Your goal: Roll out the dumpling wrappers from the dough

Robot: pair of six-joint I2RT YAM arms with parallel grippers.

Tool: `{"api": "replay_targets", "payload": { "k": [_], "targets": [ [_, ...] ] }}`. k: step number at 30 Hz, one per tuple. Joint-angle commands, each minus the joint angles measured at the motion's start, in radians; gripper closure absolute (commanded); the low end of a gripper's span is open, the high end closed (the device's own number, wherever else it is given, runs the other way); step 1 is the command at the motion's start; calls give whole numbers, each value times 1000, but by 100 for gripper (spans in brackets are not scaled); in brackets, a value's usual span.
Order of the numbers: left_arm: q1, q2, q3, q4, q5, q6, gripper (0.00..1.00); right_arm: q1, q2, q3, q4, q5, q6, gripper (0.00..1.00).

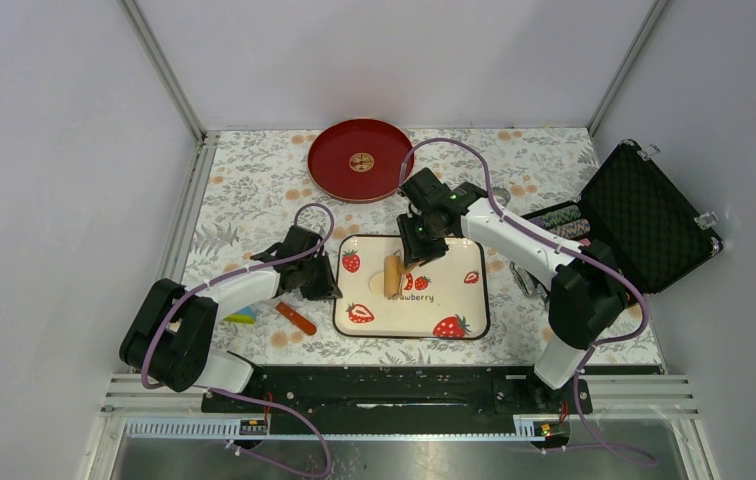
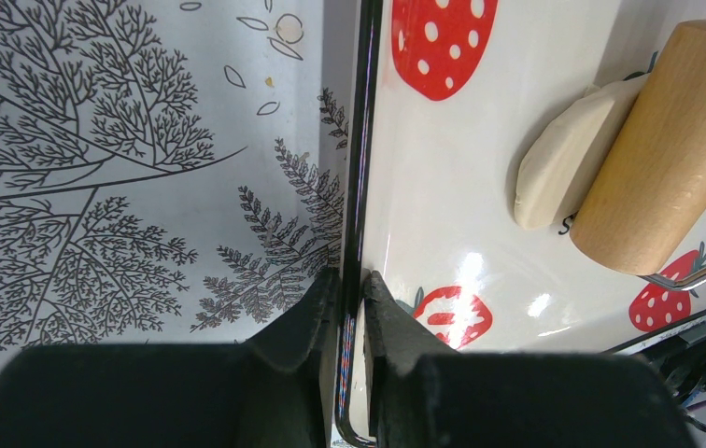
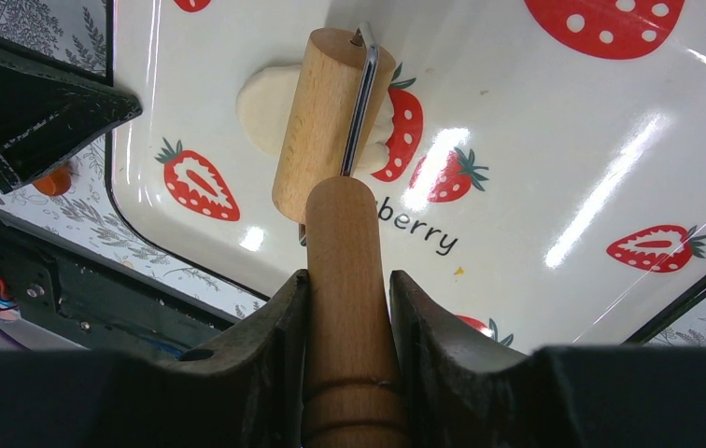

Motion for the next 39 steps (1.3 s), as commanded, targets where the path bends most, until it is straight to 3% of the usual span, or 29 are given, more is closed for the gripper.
{"api": "replay_targets", "payload": {
  "k": [1, 39],
  "targets": [
    [-8, 33, -15, -32, -59, 22, 100, -54, 127, -127, -256, 447, -86, 100],
    [-8, 35, -14, -33, -59, 22, 100, -96, 26, -176, -275, 426, -88, 100]
  ]
}}
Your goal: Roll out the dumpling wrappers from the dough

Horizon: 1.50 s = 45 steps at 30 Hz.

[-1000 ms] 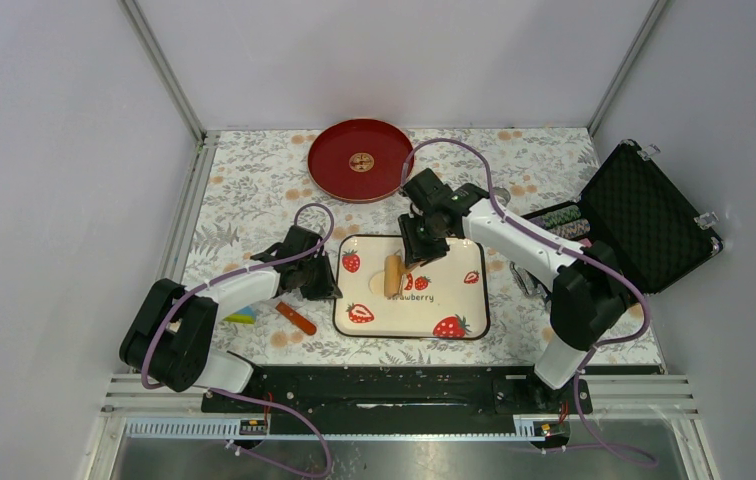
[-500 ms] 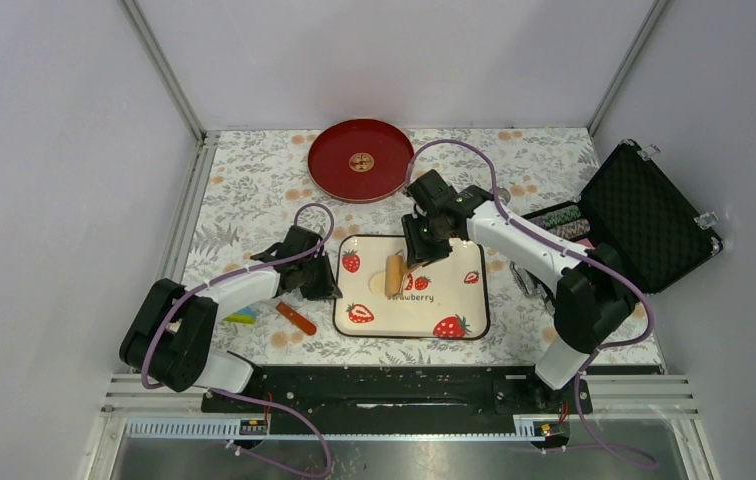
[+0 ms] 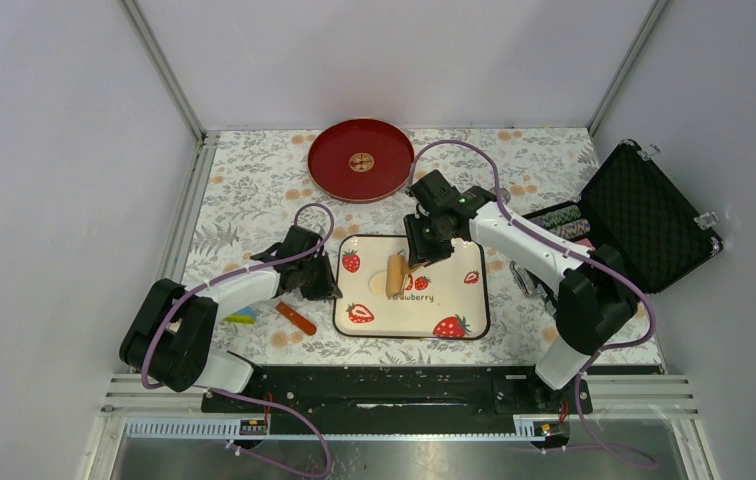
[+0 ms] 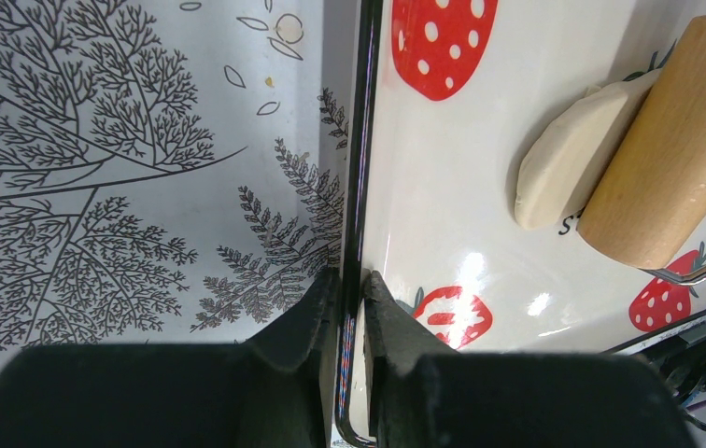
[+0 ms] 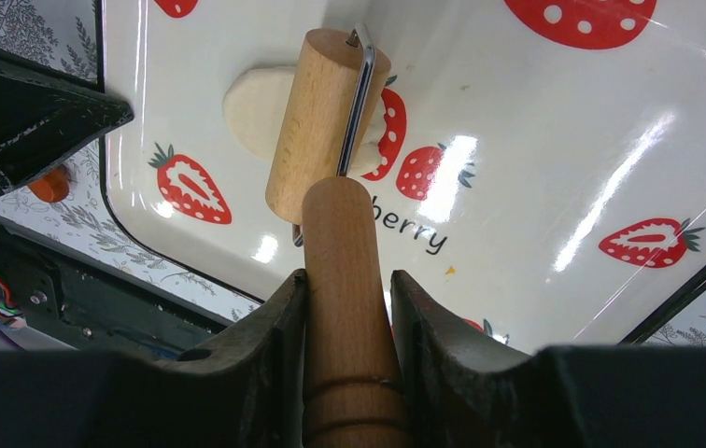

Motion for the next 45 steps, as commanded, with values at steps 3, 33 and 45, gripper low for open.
{"api": "replay_targets", "payload": {
  "k": [3, 33, 45],
  "targets": [
    [-8, 34, -14, -32, -59, 21, 100, -68, 74, -115, -316, 435, -96, 100],
    [-8, 35, -12, -34, -59, 22, 100, -70, -62, -114, -315, 381, -127, 100],
    [-8, 36, -12, -33, -58, 22, 100, -71, -122, -47, -314, 294, -144, 100]
  ]
}}
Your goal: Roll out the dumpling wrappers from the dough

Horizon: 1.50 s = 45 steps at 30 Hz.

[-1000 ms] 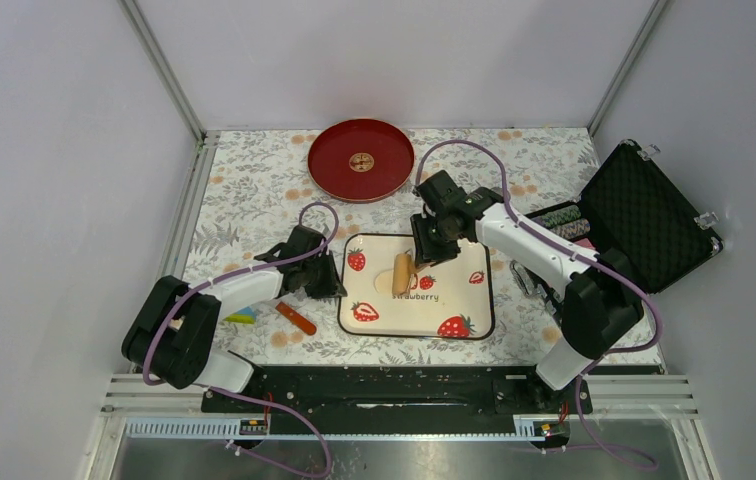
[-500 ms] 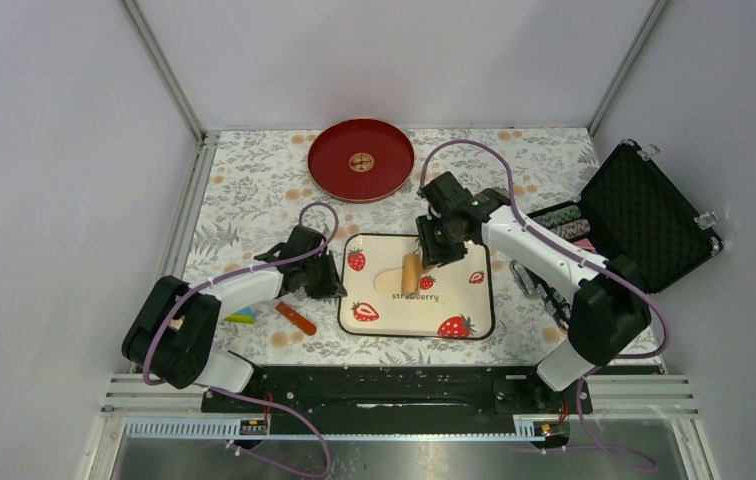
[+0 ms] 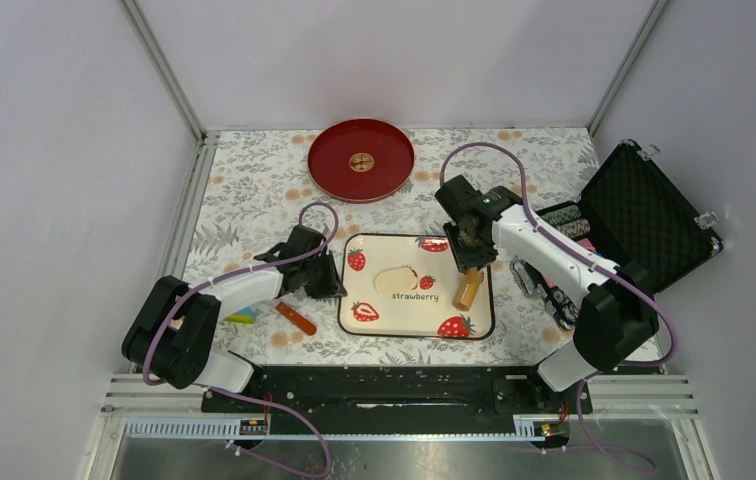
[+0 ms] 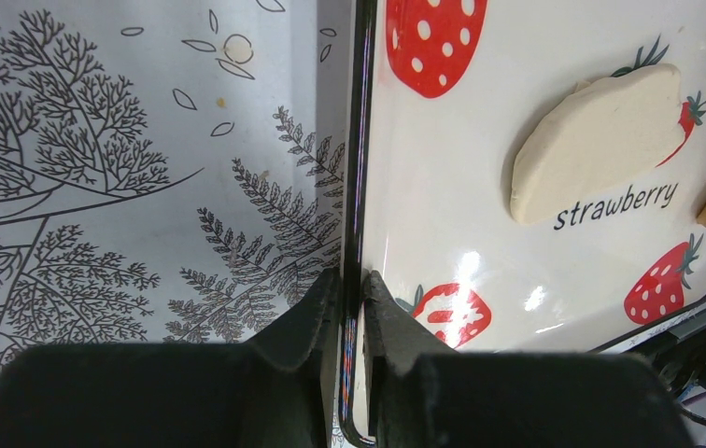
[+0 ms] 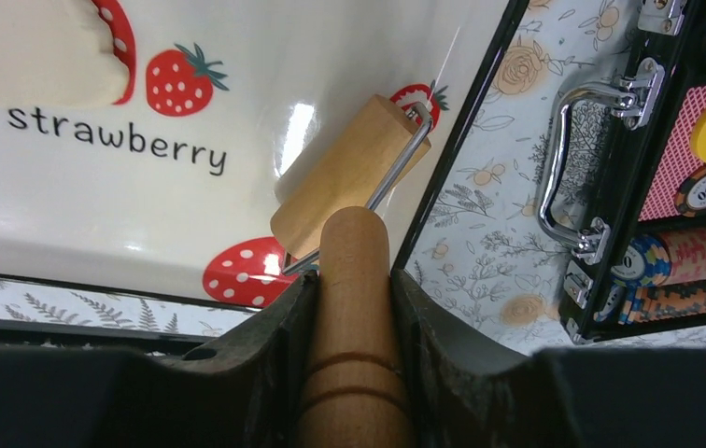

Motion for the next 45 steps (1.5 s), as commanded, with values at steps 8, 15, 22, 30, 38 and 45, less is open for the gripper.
{"api": "replay_targets", "payload": {
  "k": [8, 15, 22, 30, 38, 45],
  "targets": [
    [7, 19, -12, -84, -69, 25, 100, -2, -32, 132, -61, -136, -81, 100],
    [7, 20, -13, -84, -69, 27, 100, 33, 1, 232, 33, -257, -111, 100],
    [7, 19, -12, -85, -69, 26, 100, 137, 116, 332, 79, -254, -201, 100],
    [7, 19, -12, -84, -69, 26, 100, 201, 170, 293, 161, -67, -222, 100],
    [7, 21, -12, -86, -70, 26, 100, 205, 196, 224, 167, -39, -207, 100],
    [7, 20, -12, -85, -69, 27, 100, 205, 199, 152, 183, -61, -191, 100]
  ]
}}
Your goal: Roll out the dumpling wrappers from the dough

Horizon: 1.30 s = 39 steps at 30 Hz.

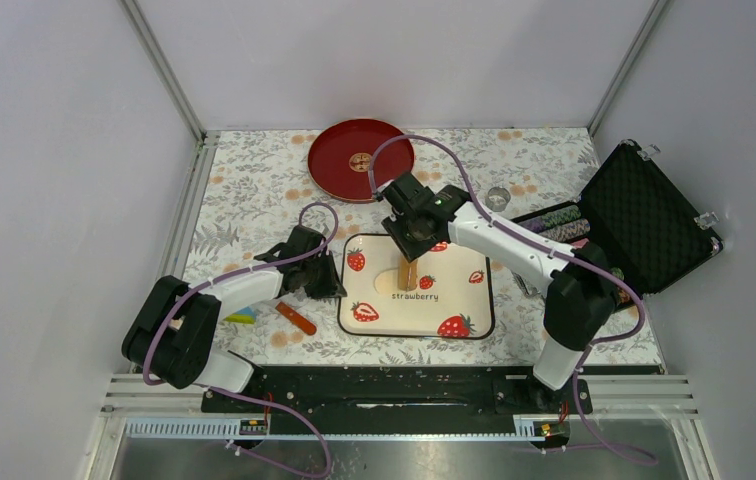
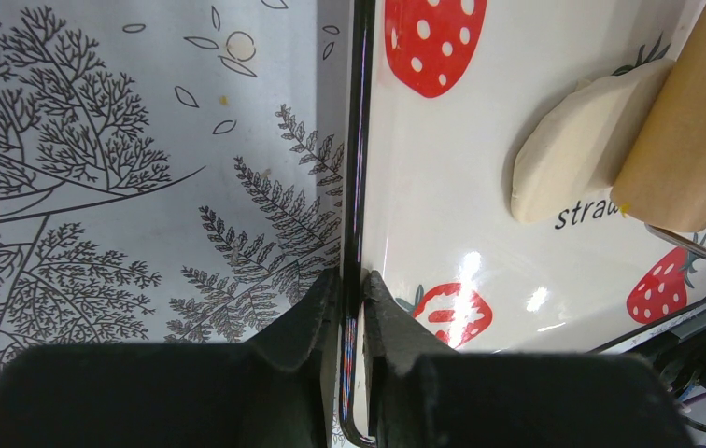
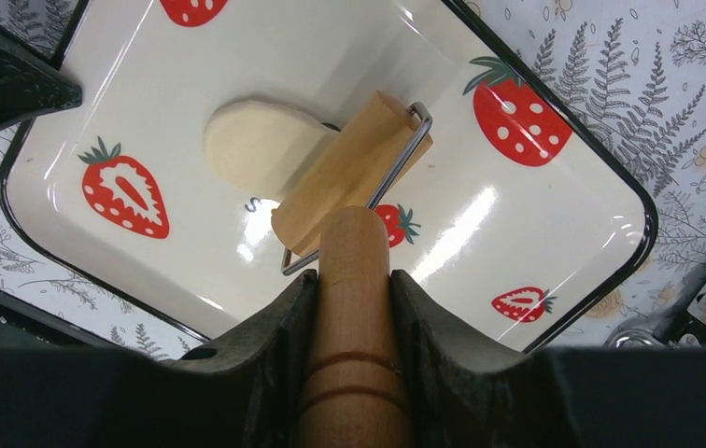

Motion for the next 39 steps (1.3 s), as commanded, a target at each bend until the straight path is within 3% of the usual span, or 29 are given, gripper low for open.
{"api": "replay_targets", "payload": {
  "k": [1, 39],
  "targets": [
    [7, 20, -12, -82, -69, 26, 100, 5, 12, -66, -5, 25, 6, 100],
    [7, 20, -12, -82, -70, 26, 100, -132, -154, -376, -25, 97, 46, 100]
  ]
}}
